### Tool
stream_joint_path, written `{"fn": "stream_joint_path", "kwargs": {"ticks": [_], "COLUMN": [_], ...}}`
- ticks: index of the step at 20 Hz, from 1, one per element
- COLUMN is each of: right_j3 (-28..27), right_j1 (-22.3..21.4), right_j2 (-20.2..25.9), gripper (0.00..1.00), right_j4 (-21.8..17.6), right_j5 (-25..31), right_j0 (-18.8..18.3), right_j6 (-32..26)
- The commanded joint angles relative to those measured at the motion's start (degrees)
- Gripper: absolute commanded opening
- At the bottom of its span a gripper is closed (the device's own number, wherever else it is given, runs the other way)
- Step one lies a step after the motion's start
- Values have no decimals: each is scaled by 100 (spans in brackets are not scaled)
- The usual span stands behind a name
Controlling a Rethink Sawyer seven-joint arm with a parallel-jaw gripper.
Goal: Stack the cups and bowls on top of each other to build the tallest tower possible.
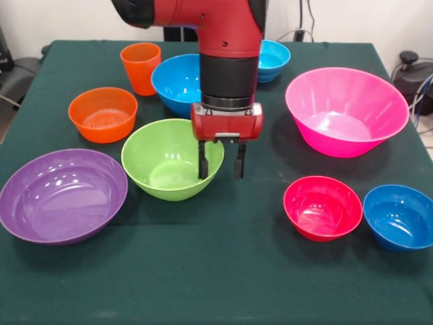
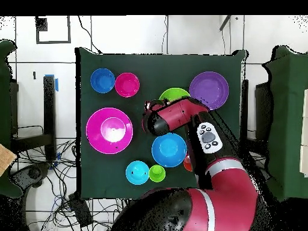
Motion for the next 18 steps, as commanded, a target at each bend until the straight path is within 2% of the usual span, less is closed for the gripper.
{"fn": "stream_joint_path", "kwargs": {"ticks": [1, 9, 10, 18], "right_j3": [-312, -357, -375, -385], "right_j1": [382, 214, 210, 197], "right_j2": [86, -77, -83, -58], "gripper": [100, 100, 0, 0], "right_j4": [-704, -694, -685, -540], "right_j5": [-427, -188, -147, 49], "right_j0": [164, 395, 418, 432], "right_j6": [-630, -546, -555, -636]}}
